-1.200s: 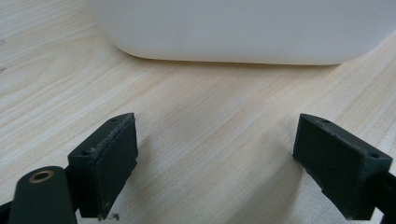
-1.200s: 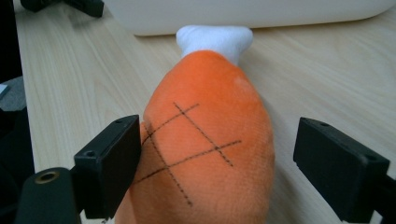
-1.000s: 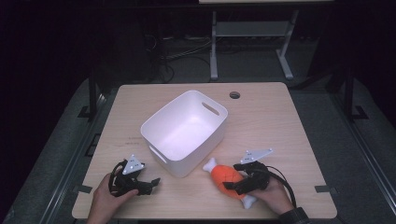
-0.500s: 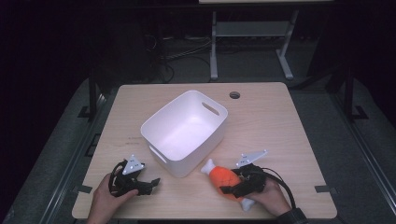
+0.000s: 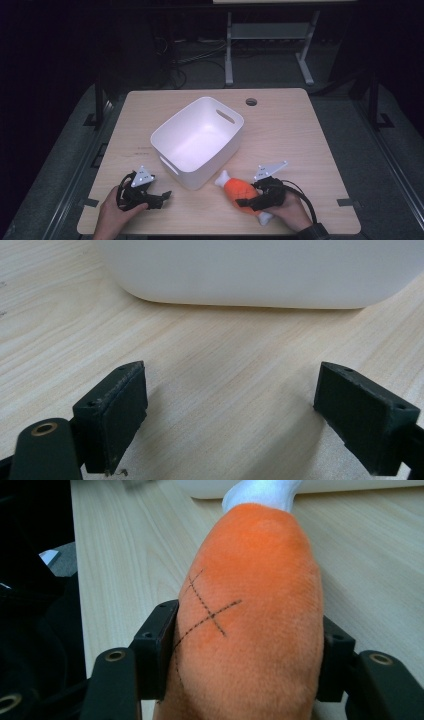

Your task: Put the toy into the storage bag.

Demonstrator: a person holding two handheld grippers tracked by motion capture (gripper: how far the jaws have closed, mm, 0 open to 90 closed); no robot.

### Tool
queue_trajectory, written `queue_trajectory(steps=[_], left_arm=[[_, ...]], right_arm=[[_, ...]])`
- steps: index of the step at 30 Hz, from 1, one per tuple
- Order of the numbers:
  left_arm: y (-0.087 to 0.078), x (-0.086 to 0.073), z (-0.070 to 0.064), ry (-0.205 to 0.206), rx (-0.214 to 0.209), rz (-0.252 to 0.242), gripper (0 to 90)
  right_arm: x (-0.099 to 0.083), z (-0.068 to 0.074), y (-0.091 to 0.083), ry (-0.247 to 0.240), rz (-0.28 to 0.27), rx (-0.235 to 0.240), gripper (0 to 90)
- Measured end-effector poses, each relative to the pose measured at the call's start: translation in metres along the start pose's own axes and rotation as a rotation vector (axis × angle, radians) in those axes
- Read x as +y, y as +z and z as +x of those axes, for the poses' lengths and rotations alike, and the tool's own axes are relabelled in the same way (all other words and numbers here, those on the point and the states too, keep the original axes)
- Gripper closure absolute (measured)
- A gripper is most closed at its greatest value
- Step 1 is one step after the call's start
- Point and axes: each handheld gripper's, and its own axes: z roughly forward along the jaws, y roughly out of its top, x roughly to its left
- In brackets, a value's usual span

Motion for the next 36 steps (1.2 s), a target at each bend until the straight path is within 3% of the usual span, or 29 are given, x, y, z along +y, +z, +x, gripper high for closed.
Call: queue_trajectory(steps=[17, 28, 36], left_arm=[[0.0, 0.0, 0.0, -0.001, 0.0, -0.001, 12.9], [0.0, 0.0, 0.0, -0.001, 0.0, -0.001, 12.9], [0.0, 0.0, 0.0, 0.0, 0.0, 0.0, 12.9]], right_arm=[[0.0, -0.006, -0.026, -0.032, -0.062, -0.065, 39.4], [0.0, -0.01, -0.041, -0.055, -0.139, -0.076, 39.4], [0.005, -0.017, -0.053, -0.065, -0.159, -0.077, 39.3]])
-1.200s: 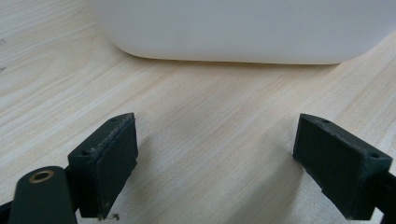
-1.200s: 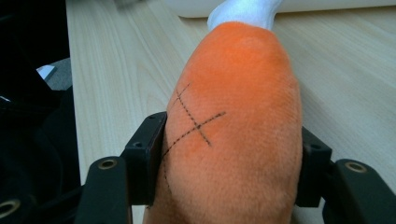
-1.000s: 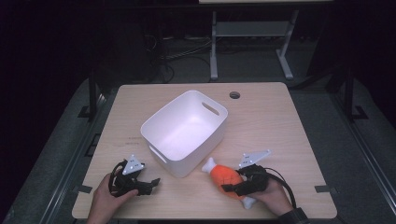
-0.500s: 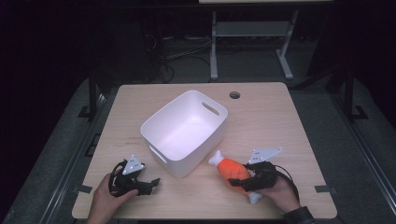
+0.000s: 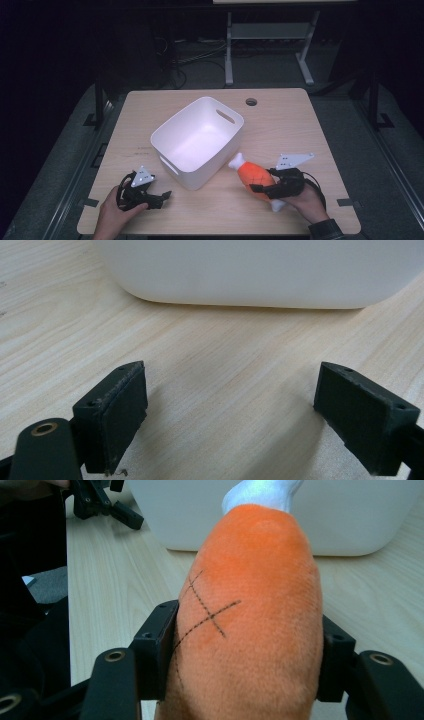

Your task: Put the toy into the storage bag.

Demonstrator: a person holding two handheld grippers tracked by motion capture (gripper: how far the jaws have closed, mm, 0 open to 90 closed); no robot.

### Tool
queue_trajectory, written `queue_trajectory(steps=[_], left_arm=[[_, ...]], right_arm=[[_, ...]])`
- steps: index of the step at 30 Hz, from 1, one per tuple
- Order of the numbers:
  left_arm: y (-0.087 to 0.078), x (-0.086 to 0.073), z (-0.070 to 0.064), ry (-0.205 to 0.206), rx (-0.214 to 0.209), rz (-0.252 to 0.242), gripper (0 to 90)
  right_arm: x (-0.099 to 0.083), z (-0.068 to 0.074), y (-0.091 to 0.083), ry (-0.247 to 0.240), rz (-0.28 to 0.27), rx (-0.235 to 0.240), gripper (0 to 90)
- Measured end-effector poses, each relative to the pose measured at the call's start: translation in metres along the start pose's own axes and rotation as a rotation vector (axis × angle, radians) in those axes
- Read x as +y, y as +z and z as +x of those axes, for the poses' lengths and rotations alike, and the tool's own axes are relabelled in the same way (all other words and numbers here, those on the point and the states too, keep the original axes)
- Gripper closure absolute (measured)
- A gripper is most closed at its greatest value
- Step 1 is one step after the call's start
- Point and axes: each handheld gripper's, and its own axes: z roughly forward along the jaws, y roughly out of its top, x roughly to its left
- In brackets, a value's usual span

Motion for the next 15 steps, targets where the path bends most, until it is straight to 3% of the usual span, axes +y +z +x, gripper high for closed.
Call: queue_trajectory(steps=[15], left_arm=[[0.0, 0.0, 0.0, -0.001, 0.0, -0.001, 12.9]], right_arm=[[0.018, -0.005, -0.015, -0.028, -0.059, -0.005, 39.3]])
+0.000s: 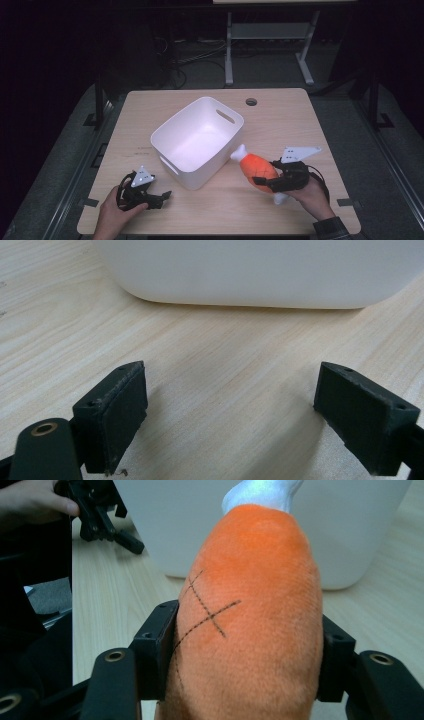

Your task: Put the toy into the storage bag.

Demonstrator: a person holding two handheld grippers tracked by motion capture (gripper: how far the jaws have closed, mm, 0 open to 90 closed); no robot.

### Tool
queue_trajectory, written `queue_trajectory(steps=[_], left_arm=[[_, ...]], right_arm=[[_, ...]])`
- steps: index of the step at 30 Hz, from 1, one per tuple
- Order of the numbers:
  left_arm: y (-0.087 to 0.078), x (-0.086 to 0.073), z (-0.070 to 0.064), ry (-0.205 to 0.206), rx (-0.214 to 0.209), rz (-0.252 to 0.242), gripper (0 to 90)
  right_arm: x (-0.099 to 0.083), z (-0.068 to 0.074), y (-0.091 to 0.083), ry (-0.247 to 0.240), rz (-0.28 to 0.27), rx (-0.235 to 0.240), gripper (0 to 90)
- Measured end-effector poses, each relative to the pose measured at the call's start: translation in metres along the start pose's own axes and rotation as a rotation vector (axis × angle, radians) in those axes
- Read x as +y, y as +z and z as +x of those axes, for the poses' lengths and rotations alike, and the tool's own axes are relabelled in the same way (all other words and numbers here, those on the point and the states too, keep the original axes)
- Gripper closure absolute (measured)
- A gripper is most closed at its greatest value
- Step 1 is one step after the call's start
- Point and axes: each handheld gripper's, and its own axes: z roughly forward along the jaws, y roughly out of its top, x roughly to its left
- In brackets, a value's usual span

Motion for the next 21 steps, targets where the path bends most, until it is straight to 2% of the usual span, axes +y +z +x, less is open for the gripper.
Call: queue_trajectory(steps=[21], left_arm=[[0.0, 0.0, 0.0, -0.005, 0.0, -0.001, 12.9]], right_arm=[[0.03, 0.0, -0.008, -0.051, -0.061, 0.008, 39.3]])
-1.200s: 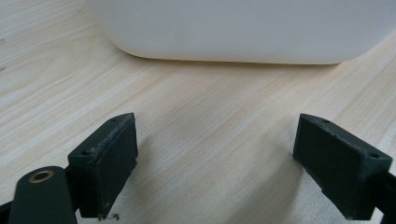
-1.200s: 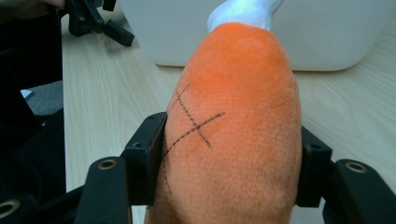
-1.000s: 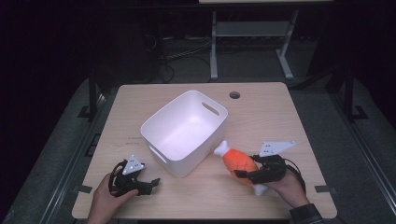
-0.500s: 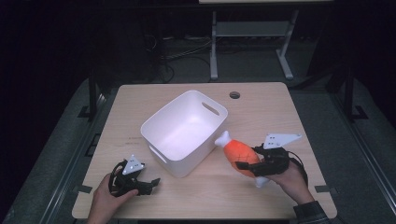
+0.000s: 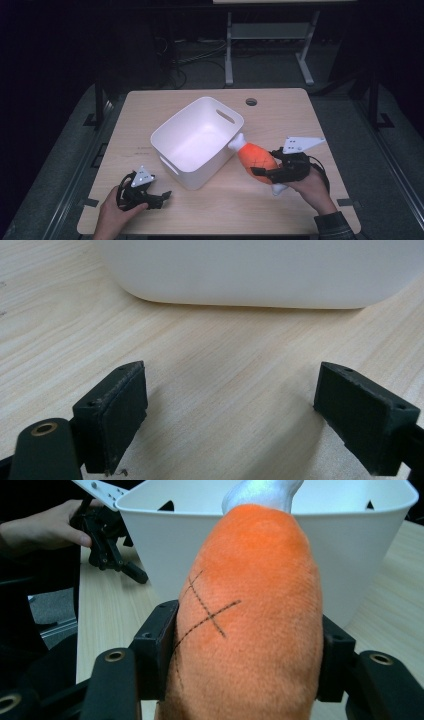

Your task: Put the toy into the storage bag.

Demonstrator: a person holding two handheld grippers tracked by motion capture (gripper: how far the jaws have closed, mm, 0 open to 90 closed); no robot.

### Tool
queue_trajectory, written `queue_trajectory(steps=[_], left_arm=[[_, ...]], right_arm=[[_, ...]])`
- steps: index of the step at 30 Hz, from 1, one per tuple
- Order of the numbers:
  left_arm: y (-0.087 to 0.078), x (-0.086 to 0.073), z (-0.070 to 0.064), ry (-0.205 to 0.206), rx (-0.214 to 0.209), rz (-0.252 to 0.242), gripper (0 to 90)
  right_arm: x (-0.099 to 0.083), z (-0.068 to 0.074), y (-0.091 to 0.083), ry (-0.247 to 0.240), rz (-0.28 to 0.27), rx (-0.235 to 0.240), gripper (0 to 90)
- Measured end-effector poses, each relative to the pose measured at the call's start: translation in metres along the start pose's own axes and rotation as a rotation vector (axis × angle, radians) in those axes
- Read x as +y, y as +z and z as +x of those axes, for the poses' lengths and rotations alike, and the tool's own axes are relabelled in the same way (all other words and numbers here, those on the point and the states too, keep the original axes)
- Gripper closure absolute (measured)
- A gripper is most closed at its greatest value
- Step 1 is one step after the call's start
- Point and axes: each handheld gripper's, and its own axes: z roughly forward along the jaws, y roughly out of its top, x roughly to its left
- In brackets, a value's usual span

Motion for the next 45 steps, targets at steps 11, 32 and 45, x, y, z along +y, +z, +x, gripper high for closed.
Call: queue_trajectory(steps=[11, 32, 45], left_arm=[[0.0, 0.0, 0.0, 0.0, -0.001, 0.002, 12.9], [0.0, 0.0, 0.0, 0.0, -0.001, 0.0, 12.9], [0.0, 0.0, 0.0, 0.0, 0.0, 0.0, 12.9]], right_arm=[[0.019, 0.003, 0.001, -0.033, -0.029, 0.015, 39.3], [0.056, 0.008, 0.02, -0.092, -0.063, 0.056, 39.3], [0.081, 0.005, 0.034, -0.12, -0.06, 0.073, 39.3]])
